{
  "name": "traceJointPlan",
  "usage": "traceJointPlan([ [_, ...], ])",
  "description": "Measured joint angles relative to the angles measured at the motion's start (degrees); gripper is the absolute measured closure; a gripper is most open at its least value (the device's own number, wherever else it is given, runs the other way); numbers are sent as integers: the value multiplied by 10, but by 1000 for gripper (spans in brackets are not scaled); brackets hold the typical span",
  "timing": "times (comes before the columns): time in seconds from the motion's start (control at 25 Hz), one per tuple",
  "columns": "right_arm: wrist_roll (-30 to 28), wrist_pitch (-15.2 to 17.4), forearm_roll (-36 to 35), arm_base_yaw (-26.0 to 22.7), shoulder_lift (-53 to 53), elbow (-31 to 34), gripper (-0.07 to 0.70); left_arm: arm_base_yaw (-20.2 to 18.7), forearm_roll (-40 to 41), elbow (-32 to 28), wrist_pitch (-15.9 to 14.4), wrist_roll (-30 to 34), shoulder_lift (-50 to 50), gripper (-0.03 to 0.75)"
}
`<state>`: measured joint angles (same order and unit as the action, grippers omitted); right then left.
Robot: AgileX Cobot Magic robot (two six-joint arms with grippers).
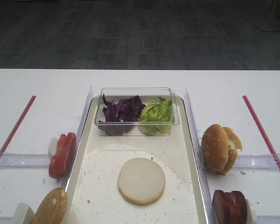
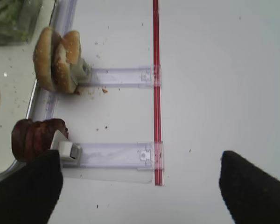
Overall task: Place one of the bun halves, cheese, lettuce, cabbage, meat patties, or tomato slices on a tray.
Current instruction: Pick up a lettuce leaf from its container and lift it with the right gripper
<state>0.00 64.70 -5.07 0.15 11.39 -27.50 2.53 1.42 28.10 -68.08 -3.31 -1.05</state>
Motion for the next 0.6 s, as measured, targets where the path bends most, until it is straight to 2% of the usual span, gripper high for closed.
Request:
traceJointPlan([
  [0.32,0,-8,1,0,206,0,-60,0,0,0,0,0,0,242],
  [0.6,0,-19,1,0,338,0,-60,0,0,0,0,0,0,242],
])
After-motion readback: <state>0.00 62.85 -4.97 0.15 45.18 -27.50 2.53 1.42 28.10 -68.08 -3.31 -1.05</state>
